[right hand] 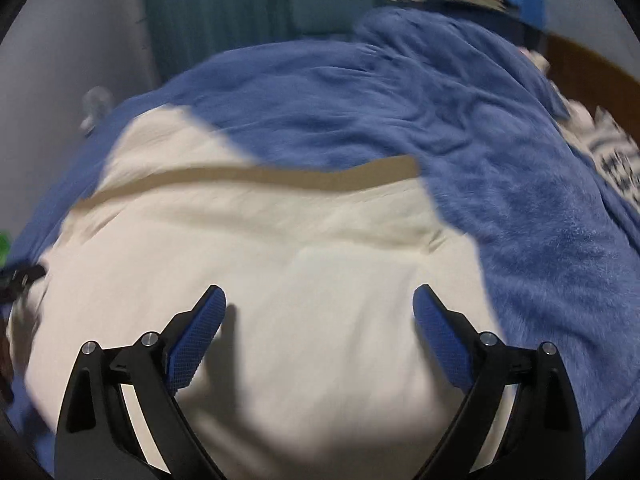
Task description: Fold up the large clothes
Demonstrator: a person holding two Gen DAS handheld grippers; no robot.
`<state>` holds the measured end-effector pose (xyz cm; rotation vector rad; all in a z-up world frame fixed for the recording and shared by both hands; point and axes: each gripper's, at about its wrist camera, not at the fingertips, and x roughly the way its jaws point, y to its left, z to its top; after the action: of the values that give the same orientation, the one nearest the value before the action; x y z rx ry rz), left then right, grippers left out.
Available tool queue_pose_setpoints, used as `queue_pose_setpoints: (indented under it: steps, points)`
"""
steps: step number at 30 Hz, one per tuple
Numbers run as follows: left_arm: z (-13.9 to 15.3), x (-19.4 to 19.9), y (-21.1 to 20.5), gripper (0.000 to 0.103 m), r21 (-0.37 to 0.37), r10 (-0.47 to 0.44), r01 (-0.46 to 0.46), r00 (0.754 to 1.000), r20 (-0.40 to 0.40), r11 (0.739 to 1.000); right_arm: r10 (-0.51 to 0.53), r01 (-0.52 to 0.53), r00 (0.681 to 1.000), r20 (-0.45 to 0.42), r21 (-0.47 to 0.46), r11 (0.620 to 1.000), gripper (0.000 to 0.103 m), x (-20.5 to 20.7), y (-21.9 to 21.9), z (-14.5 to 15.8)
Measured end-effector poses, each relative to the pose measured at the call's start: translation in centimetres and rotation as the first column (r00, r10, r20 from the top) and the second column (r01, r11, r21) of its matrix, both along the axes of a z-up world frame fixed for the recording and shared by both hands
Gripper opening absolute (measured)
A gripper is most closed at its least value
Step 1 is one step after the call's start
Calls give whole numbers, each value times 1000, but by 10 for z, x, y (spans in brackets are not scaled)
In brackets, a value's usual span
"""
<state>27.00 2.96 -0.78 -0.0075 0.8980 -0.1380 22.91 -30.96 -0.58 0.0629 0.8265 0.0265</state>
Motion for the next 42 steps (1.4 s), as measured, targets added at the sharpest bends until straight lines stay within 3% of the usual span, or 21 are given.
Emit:
queue_pose_setpoints:
  steps: [2,5,9,15,18,23,26,28,31,36,42]
  points:
    - [-2,-29,-14,97,-14,-60,60,998,-16,998,64,-64,998,-5,-10,998,91,-20,20,-1]
    - [-16,-55,-26,97,51,-91,94,995,-51,994,111,-112,993,-33,-34,993,91,-38,38,-10]
    - [-29,-61,-18,97,28,-61,62,997,-54,998,87,-89,993,-80,-30,996,94,-39,24,-28]
    - [-42,-67,-26,97,100,-78,81,997,-28,992,88,-93,994,-65,-69,993,95,-44,28,-40]
    - [-38,-72,-25,97,108,-68,71,997,-25,992,82,-85,995,-57,-58,995,95,-48,26,-37]
    - [-20,-99,-21,97,216,-83,82,997,-2,973,58,-62,997,-42,-112,992,94,-75,15,-22]
    - [-22,-103,6,97,152,-53,63,996,-69,986,-1,-3,998,-57,-79,997,93,-84,-15,-21]
    - [-24,-107,15,97,160,-54,66,995,-81,985,-41,35,998,-57,-101,994,93,-87,-31,-22]
    - [-30,-111,24,97,185,-61,76,995,-84,980,-106,104,990,-88,-33,994,94,-86,-53,-29]
    - [-48,-108,38,97,107,-38,51,992,-122,993,-91,90,991,-100,-21,996,97,-79,-55,-47]
    - [-54,-107,35,97,116,-41,54,993,-111,992,-87,86,991,-99,-9,996,97,-78,-55,-52]
